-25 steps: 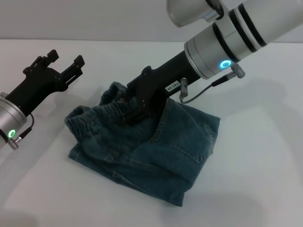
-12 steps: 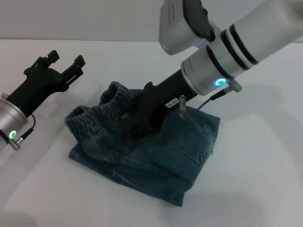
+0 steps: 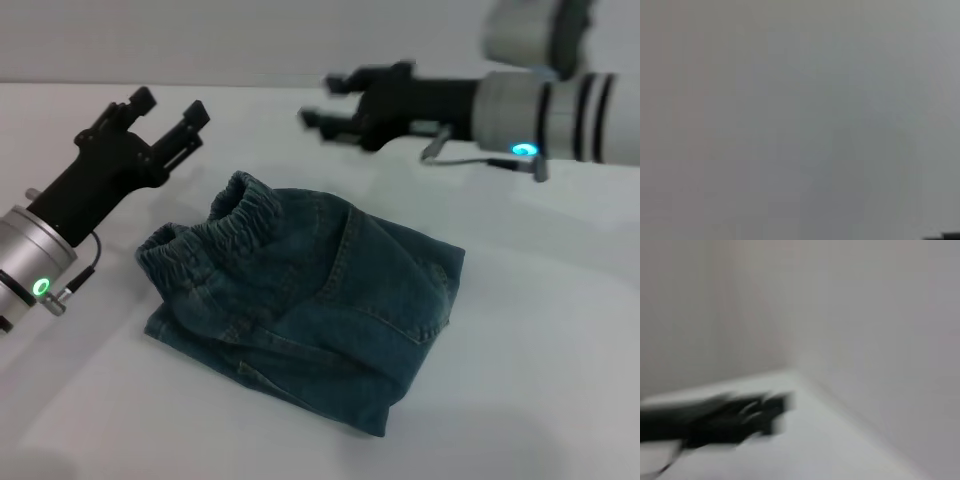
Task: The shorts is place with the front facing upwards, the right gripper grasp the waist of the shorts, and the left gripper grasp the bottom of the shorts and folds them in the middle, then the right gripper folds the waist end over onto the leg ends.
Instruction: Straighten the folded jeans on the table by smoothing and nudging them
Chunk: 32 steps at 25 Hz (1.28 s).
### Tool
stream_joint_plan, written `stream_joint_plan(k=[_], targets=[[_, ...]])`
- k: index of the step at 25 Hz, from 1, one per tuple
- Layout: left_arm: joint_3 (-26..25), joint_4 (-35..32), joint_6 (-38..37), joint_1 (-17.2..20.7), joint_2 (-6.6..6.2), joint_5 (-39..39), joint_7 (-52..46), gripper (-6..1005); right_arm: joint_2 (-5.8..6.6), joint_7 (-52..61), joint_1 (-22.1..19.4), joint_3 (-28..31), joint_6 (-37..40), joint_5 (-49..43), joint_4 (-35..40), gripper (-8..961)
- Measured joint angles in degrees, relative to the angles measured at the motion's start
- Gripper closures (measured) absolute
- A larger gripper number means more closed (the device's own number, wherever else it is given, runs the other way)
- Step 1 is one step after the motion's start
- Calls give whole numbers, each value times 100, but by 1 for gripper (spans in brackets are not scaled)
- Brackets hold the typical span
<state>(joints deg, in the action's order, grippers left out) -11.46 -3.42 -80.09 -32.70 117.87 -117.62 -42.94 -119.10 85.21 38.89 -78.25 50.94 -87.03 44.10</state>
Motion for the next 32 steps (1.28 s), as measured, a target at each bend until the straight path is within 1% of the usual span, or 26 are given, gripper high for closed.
stream_joint_plan(k=[1, 2, 4, 5, 7, 9, 11, 15, 18, 23, 26, 29, 32], targets=[[46, 37, -93, 9, -1, -13, -10, 172, 0, -471, -188, 15, -141, 482, -30, 429], [318, 45, -329, 24, -7, -22, -141, 172, 0, -922, -353, 26, -253, 975, -80, 429], [612, 9, -511, 23, -13, -24, -303, 172, -7, -1904, -594, 71, -401, 2004, -270, 429], [612, 9, -511, 23, -13, -24, -303, 172, -10, -2429, -677, 107, -426, 2594, -450, 429], [1266, -94, -808, -26, -20, -25, -617, 172, -9, -3336, -758, 185, -404, 3711, -899, 429], [1512, -138, -894, -53, -16, -25, -720, 172, 9, -4081, -770, 254, -286, 4651, -1368, 429], [1866, -175, -973, -110, -15, -26, -864, 172, 19, -4552, -777, 315, -140, 5153, -1710, 429], [2267, -182, -929, -202, 3, -26, -931, 172, 25, -4792, -789, 523, 73, 5340, -2081, 429], [2414, -147, -642, -249, 22, -25, -926, 172, 25, -4804, -793, 572, 219, 5343, -2215, 429], [2422, -110, 10, -262, 37, -9, -912, 172, 8, -4815, -837, 588, 375, 5346, -2284, 429], [2382, -58, 619, -266, 49, 29, -936, 172, 4, -4812, -865, 590, 470, 5347, -2325, 429], [2348, -11, 1074, -281, 56, 51, -898, 172, 2, -4802, -908, 592, 544, 5347, -2340, 429], [2216, 39, 1350, -297, 65, 63, -803, 172, -4, -4796, -925, 592, 586, 5347, -2365, 429]])
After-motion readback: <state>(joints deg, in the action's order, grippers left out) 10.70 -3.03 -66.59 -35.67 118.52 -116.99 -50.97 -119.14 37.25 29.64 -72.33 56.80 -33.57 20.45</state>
